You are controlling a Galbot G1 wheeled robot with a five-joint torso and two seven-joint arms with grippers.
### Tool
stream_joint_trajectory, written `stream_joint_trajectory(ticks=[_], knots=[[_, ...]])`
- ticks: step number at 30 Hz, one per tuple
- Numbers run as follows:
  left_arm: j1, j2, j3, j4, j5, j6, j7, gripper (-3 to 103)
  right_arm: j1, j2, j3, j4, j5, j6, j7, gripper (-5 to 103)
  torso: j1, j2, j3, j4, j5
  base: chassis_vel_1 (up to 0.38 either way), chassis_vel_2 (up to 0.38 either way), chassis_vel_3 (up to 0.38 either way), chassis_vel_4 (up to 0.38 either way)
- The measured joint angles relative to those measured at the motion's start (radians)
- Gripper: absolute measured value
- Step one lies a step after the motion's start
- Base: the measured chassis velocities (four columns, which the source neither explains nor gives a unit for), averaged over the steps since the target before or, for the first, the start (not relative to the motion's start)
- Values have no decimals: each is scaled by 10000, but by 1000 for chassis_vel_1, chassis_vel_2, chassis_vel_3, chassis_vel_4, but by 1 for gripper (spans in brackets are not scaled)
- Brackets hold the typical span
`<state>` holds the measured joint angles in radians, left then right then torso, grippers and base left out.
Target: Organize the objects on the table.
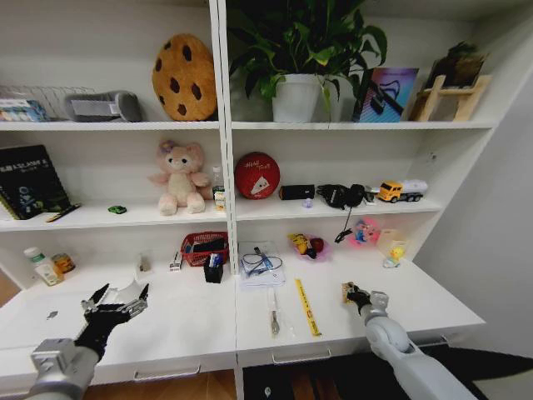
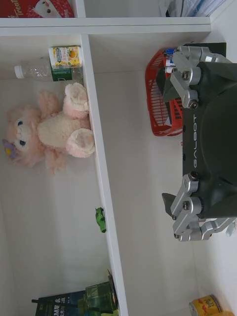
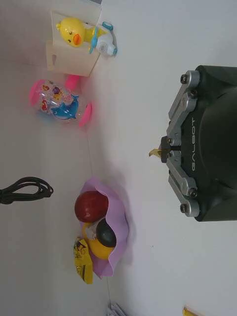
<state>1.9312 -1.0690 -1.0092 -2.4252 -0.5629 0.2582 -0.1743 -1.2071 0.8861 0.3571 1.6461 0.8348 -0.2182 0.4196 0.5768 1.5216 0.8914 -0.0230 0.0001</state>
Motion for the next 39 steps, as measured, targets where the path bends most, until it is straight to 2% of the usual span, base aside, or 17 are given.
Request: stream_joint_trajectory(ticks=[7,9,11,13,14,17,18,19,21,28,36,37,38,39], knots=[[-1,0,0,0,0,0,0,100,775,-342,-70,-134,-408,291,-1084,0,0,0,0,-1,0,0,0,0,0],[0,0,0,0,0,0,0,100,1745,-579,-542,-423,79,97,-1597,0,0,0,0,1,-4,0,0,0,0],[-1,0,0,0,0,0,-1,100,1947,-611,-671,-538,159,55,-1683,0,0,0,0,1,-2,0,0,0,0],[0,0,0,0,0,0,-1,100,2926,-662,-1437,-1213,409,-54,-2114,0,0,0,0,-2,-1,0,0,0,0],[0,0,0,0,0,0,-1,100,2926,-662,-1437,-1213,409,-54,-2114,0,0,0,0,-2,-1,0,0,0,0],[0,0,0,0,0,0,1,100,4351,-439,-2430,-2225,436,-39,-2413,0,0,0,1,-4,1,0,0,0,0],[0,0,0,0,0,0,1,100,4351,-439,-2430,-2225,436,-39,-2413,0,0,0,1,-4,1,0,0,0,0],[0,0,0,0,0,0,0,100,5368,-205,-3118,-2987,437,54,-2569,0,1,0,0,6,-8,0,0,0,0],[0,0,0,0,0,0,-1,100,6438,137,-3924,-4185,268,264,-2846,0,2,-1,2,5,1,0,0,0,0],[0,0,0,0,0,0,-1,100,7413,760,-4518,-5820,-110,581,-3045,0,1,-1,1,-2,1,0,0,0,0],[0,0,0,0,0,0,0,100,8028,1301,-4706,-6937,-448,1067,-3396,0,1,0,0,-1,-3,0,0,0,0],[0,0,0,0,0,0,0,100,8110,1434,-4714,-7105,-516,1118,-3408,-3,1,0,0,1,-3,0,0,0,0],[0,0,0,0,0,0,0,100,8132,1492,-4737,-7186,-549,1157,-3414,2,1,0,0,2,0,0,0,0,0],[0,0,0,0,0,0,0,100,8132,1492,-4737,-7186,-549,1157,-3414,2,1,0,0,2,0,0,0,0,0]])
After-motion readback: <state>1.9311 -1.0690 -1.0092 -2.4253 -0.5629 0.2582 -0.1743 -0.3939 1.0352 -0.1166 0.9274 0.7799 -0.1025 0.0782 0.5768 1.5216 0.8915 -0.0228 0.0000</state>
